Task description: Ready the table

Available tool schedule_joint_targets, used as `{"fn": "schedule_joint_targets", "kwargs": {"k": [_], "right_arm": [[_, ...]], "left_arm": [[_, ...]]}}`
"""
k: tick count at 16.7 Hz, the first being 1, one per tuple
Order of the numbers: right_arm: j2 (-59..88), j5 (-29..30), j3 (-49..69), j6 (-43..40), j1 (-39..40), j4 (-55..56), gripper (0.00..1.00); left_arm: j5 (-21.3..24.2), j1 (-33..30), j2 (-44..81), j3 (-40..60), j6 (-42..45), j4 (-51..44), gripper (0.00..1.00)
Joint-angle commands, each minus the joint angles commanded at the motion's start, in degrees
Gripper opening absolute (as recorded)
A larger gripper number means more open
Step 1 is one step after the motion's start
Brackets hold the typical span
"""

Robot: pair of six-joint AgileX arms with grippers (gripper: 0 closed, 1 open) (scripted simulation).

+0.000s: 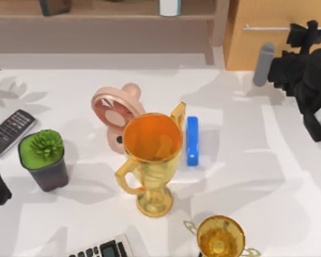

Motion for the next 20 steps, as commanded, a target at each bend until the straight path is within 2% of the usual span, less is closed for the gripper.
{"fn": "schedule_joint_targets", "kwargs": {"k": [14, 20], "right_arm": [[-4.62, 1.17, -10.28, 0.14, 1.21, 6.05, 1.0], [-4.76, 1.57, -10.32, 0.8, 1.28, 6.42, 1.0]], "left_arm": [[0.0, 0.0, 0.0, 0.0, 0.0, 0.0, 1.0], [0.0, 0.0, 0.0, 0.0, 0.0, 0.0, 1.0]]}}
